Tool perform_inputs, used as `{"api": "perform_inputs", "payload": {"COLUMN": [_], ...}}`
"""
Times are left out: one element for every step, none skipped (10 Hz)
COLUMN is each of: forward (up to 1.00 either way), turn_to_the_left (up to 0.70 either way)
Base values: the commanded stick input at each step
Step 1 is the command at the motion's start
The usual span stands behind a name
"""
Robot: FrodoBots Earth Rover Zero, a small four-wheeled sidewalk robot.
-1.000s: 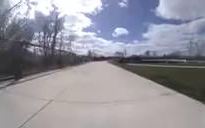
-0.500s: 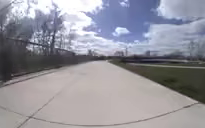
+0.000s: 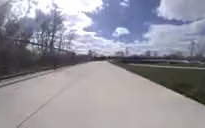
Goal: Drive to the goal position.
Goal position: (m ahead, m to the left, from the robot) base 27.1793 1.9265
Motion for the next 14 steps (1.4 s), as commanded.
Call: {"api": "perform_inputs", "payload": {"forward": [1.0, 1.0, 1.0, 1.0, 1.0, 1.0, 1.0, 1.0, 1.0, 1.0, 1.0, 1.0, 1.0, 1.0], "turn_to_the_left": [0.0, 0.0, 0.0, 0.0, 0.0, -0.02, -0.18, -0.05, 0.0, 0.0, 0.0, 0.0, 0.0, -0.08]}}
